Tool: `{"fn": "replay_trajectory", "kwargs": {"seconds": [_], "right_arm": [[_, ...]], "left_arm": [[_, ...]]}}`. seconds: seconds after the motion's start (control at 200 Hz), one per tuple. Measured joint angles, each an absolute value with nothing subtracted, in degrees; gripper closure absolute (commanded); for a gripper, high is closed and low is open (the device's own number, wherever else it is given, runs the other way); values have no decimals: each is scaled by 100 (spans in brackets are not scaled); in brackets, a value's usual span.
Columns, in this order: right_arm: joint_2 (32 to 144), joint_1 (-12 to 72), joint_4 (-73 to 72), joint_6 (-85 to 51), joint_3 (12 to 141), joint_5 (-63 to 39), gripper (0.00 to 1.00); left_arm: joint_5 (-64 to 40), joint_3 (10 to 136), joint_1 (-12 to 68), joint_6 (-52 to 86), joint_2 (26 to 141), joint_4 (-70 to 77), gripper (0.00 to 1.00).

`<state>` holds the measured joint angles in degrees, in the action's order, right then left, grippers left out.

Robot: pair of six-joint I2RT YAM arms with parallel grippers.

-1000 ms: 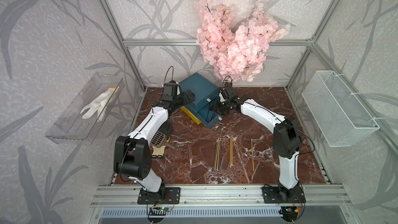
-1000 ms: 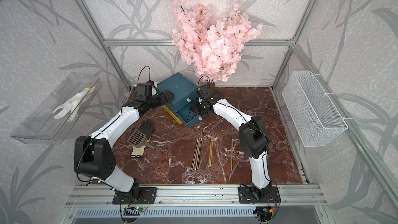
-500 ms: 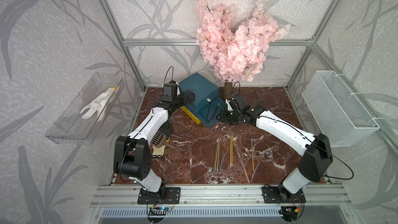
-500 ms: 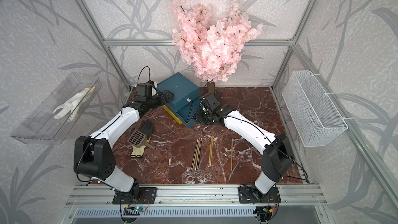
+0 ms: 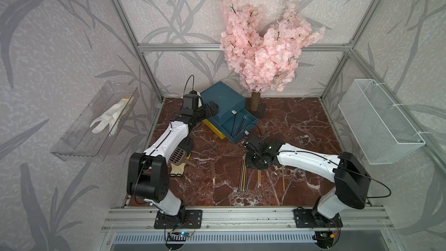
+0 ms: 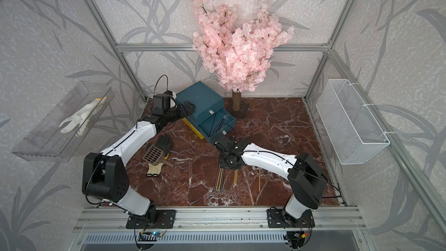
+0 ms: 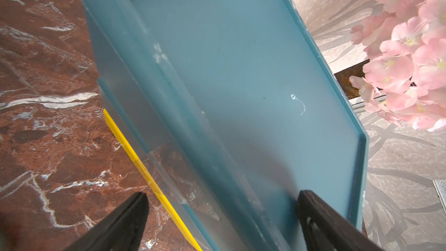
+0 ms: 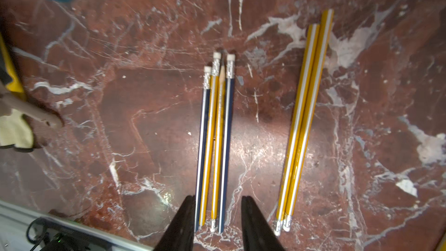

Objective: Please place the pencils in the drawer according to their color
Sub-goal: Pick up the pencil from the center of the board.

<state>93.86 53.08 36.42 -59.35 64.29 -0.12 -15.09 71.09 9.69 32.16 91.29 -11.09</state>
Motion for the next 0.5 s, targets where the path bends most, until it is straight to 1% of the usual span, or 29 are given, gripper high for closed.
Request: {"fn": "replay_trajectory", "kwargs": {"seconds": [0.5], "right_arm": [[10368,5402,3623,-6099,6619,145,70]], "left_arm": [[-1538,6987,969,3317,9094,-947,0]]}}
